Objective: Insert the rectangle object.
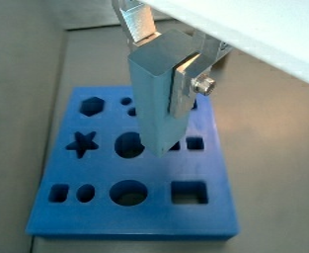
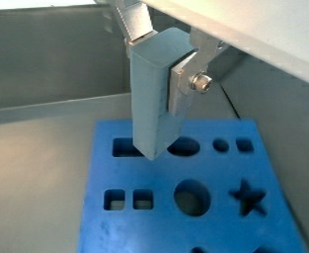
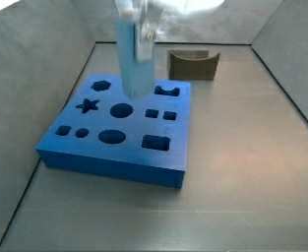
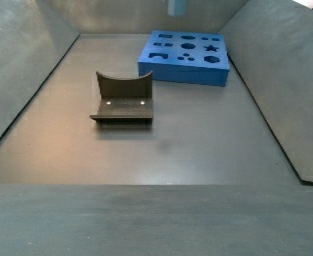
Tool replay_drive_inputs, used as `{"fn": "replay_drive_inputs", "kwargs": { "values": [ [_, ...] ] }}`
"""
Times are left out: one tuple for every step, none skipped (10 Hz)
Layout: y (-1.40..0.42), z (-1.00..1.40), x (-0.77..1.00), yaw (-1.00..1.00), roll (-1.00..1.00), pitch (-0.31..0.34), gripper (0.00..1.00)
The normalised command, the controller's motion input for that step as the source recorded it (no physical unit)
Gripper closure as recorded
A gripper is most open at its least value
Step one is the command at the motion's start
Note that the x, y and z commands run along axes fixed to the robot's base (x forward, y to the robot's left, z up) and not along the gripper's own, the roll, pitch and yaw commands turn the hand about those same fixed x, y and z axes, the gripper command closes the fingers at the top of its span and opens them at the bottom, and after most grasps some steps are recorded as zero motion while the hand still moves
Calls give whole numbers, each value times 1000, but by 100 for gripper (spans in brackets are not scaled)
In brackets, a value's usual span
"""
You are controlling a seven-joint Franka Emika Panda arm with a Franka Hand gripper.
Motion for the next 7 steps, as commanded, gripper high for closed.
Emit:
{"fn": "replay_drive_inputs", "kwargs": {
  "values": [
    [-200, -443, 223, -709, -27, 0, 100],
    [-306, -420, 420, -500, -43, 0, 100],
    [-326, -374, 406, -489, -56, 0, 100],
    [-309, -334, 309, -560, -61, -4, 100],
    [-280, -337, 86, -734, -34, -24, 100],
    [-240, -371, 0, -894, -4, -43, 100],
    [-109, -406, 0, -1000, 0, 0, 100]
  ]
}}
